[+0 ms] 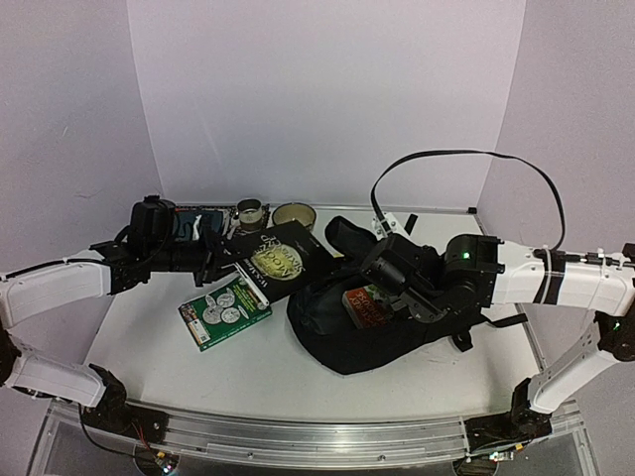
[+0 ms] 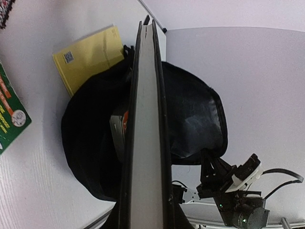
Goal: Pack the student bag
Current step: Pick up the largest pocket of the bag from the student bag, then place the book in the largest pocket of the bag.
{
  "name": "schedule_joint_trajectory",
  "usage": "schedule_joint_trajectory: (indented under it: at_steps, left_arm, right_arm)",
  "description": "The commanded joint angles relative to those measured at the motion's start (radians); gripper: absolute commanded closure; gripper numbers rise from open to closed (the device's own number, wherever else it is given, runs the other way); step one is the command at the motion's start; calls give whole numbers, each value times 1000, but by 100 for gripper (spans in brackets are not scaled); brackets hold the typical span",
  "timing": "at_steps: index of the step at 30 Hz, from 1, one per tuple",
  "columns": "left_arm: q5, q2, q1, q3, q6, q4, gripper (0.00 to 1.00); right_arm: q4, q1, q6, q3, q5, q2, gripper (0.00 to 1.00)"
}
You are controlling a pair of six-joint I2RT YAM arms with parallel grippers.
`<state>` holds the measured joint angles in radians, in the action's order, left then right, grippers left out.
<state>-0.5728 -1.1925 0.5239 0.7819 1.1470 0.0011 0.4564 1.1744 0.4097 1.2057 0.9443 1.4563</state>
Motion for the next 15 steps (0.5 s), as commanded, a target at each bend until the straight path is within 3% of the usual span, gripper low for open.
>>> schedule_joint_trajectory:
  at_steps: [1, 15]
  left_arm:
    - [-42, -13, 88, 95, 24, 156, 100]
    - [-47, -305, 253, 227, 53, 265, 100]
  right_arm:
    - [-7, 4, 53, 33, 77, -44, 100]
    - [-109, 3, 0, 0, -28, -79, 100]
